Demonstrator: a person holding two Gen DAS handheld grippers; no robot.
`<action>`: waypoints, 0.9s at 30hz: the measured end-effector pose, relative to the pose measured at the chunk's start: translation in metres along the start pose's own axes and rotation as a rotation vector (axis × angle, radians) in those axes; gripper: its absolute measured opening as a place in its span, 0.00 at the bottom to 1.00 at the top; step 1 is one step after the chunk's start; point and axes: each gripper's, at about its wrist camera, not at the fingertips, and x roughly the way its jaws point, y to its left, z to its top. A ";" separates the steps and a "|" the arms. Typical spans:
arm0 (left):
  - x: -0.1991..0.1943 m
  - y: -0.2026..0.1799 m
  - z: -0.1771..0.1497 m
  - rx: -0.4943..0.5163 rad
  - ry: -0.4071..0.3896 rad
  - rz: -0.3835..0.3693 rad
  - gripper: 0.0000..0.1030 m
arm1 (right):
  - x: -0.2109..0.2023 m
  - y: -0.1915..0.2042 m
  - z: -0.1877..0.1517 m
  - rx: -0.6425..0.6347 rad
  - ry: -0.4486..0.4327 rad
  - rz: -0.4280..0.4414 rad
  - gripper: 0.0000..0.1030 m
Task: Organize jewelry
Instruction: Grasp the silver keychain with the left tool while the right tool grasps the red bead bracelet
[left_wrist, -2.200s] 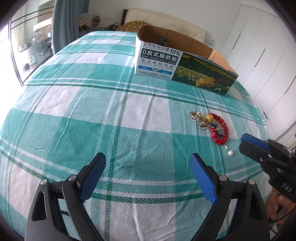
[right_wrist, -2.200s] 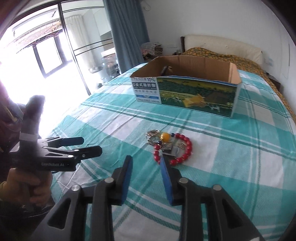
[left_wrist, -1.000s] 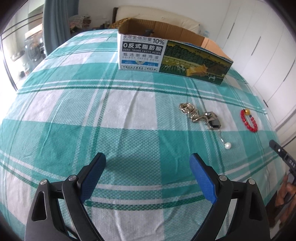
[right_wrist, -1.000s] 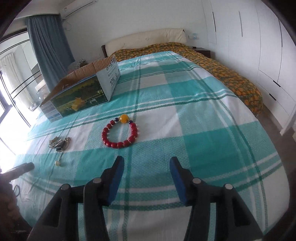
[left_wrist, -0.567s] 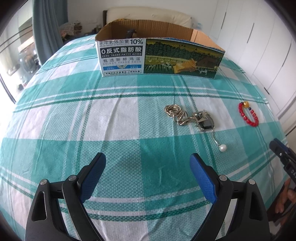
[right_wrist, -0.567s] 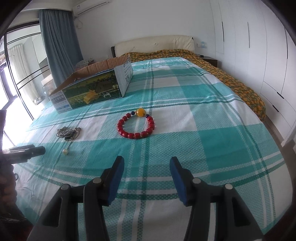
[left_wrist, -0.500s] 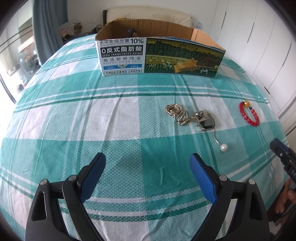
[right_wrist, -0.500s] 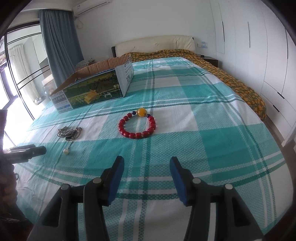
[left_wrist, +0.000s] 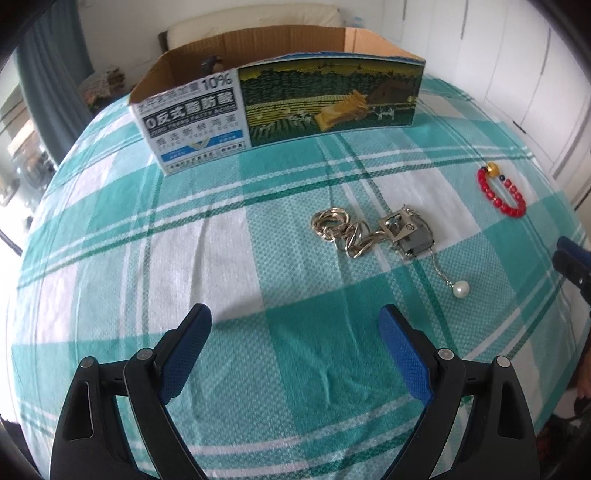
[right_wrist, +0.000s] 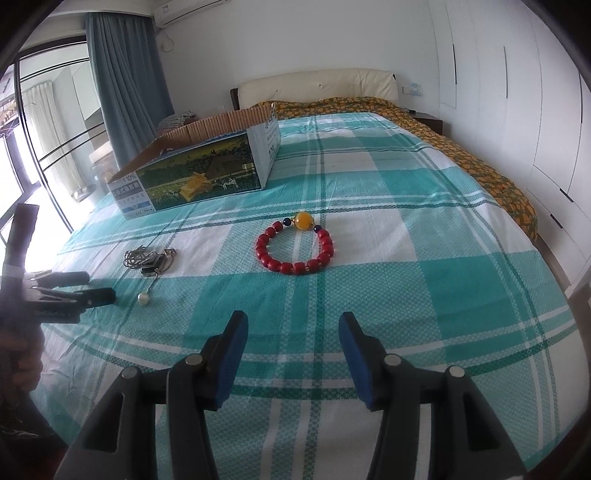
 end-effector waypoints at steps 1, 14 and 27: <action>0.003 -0.002 0.006 0.033 0.000 -0.006 0.90 | -0.001 0.001 0.000 0.002 -0.003 0.002 0.52; 0.030 -0.016 0.050 0.298 -0.087 -0.267 0.58 | -0.009 -0.003 -0.005 0.026 -0.006 0.004 0.52; -0.002 -0.003 0.026 0.132 -0.102 -0.331 0.14 | 0.027 -0.024 0.055 -0.044 0.084 0.033 0.52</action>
